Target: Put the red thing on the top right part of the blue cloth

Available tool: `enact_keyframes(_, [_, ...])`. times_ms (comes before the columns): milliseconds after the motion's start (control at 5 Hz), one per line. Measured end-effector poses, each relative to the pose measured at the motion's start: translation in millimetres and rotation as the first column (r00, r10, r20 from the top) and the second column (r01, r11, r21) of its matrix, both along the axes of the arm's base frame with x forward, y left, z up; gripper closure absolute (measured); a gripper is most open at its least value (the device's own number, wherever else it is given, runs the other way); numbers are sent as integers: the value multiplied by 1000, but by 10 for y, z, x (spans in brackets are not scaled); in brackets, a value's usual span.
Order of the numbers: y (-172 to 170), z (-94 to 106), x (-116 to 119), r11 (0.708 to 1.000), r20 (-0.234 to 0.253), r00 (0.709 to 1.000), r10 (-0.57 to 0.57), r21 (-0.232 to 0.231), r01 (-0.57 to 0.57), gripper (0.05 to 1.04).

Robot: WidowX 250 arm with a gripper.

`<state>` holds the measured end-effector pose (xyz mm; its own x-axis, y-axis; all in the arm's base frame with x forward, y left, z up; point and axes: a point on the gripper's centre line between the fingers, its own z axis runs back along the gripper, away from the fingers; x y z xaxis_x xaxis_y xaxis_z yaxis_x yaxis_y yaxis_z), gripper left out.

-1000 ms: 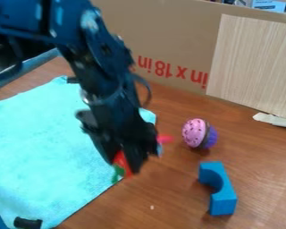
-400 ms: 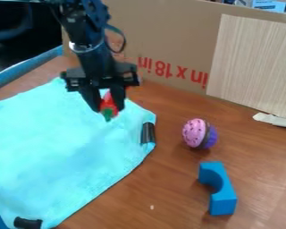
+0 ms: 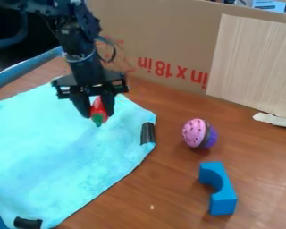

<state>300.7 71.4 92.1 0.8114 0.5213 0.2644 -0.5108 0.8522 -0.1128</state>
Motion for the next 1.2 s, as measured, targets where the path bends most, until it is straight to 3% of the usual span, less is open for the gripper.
enact_keyframes(200, [-69,-92,-35,998,-6,998,-57,20,57,590])
enact_keyframes(400, [-71,-151,-59,997,-6,998,-66,30,66,519])
enact_keyframes(600, [-60,-190,-59,996,-8,996,-83,43,84,215])
enact_keyframes(800, [-80,-194,-69,995,-14,995,-95,32,95,73])
enact_keyframes(1000, [-118,-124,-45,990,-22,990,-140,8,140,77])
enact_keyframes(1200, [-96,117,0,975,-10,975,-223,6,223,83])
